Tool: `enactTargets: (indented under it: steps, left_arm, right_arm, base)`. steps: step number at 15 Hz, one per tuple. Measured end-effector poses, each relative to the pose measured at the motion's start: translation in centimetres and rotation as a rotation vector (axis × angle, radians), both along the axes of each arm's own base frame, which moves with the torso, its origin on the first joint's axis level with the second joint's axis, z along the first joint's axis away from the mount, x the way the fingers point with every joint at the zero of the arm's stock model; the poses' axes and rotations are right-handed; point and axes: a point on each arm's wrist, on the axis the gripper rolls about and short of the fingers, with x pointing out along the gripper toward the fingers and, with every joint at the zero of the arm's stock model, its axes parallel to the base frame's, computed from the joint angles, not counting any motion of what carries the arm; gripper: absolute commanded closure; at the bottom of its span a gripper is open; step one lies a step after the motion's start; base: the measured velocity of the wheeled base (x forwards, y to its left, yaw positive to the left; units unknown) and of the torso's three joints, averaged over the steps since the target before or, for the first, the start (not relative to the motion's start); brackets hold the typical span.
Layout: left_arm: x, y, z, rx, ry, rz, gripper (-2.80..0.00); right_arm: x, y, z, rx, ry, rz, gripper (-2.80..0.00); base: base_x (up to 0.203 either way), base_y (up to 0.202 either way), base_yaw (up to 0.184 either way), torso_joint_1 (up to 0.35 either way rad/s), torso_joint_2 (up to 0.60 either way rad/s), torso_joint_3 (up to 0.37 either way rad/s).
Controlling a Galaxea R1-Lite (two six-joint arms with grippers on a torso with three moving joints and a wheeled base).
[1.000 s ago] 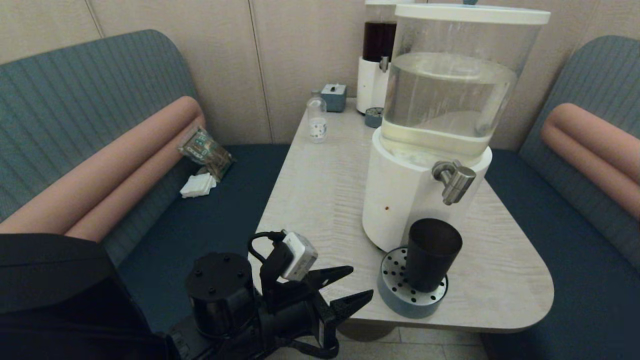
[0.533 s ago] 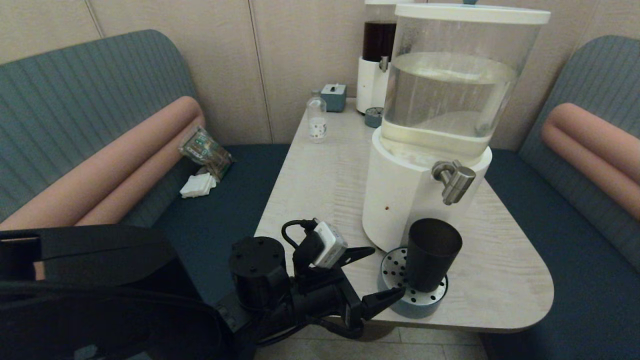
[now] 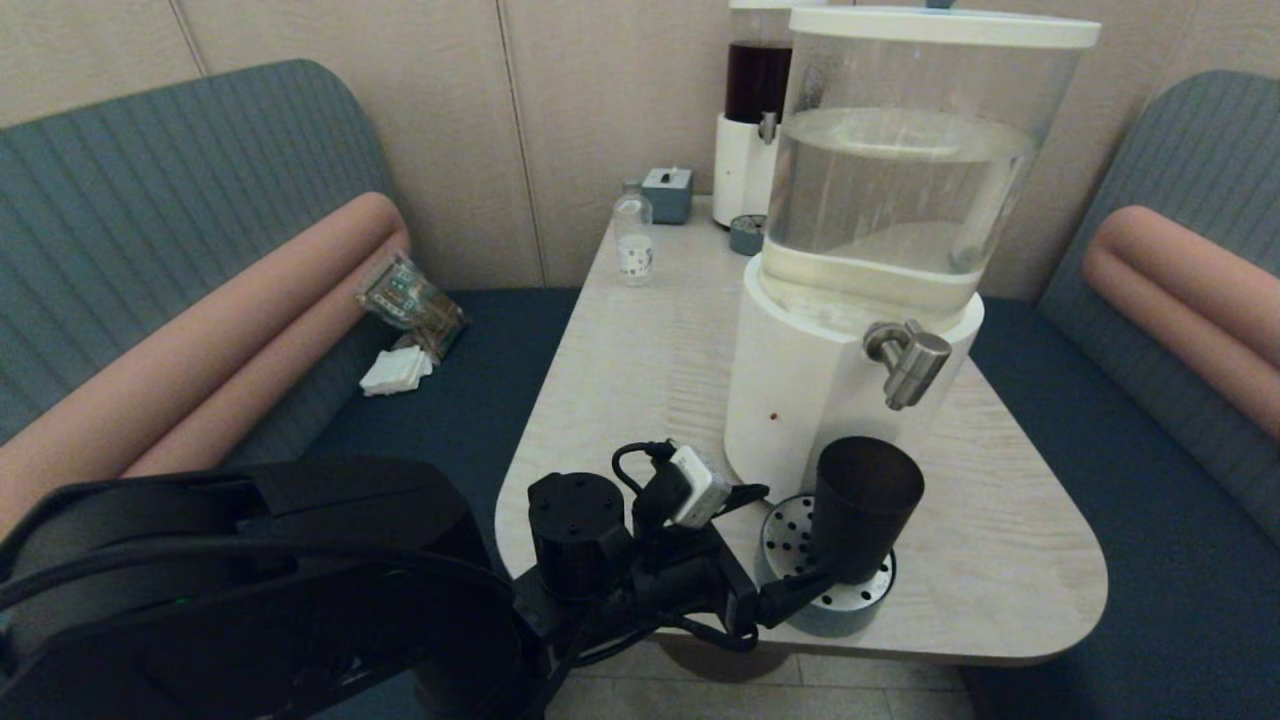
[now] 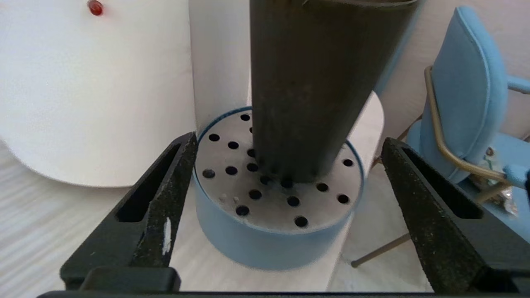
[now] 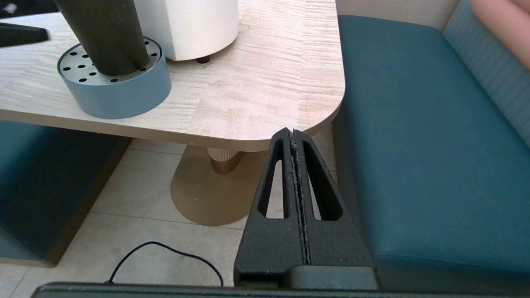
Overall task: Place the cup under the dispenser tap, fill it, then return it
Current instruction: Place the cup next to the water dispenser
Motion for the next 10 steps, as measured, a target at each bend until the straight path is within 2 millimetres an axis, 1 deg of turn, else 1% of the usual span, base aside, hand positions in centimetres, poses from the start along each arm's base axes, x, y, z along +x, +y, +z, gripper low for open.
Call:
enactTargets:
  steps: [4,10]
  left_arm:
    - [1.3,-1.2,-0.4,-0.024,-0.023,0.002,-2.80]
    - [2.4,-2.3,-0.9,-0.045,-0.043,0.000,-2.80]
  right_arm:
    - [0.0,0.0,0.0,0.000,0.000,0.000,0.00]
    - [0.0,0.0,0.0,0.000,0.000,0.000,0.00]
  base:
    - [0.000,0.000,0.000,0.000,0.00,0.000]
    - [0.000,0.000,0.000,0.000,0.00,0.000]
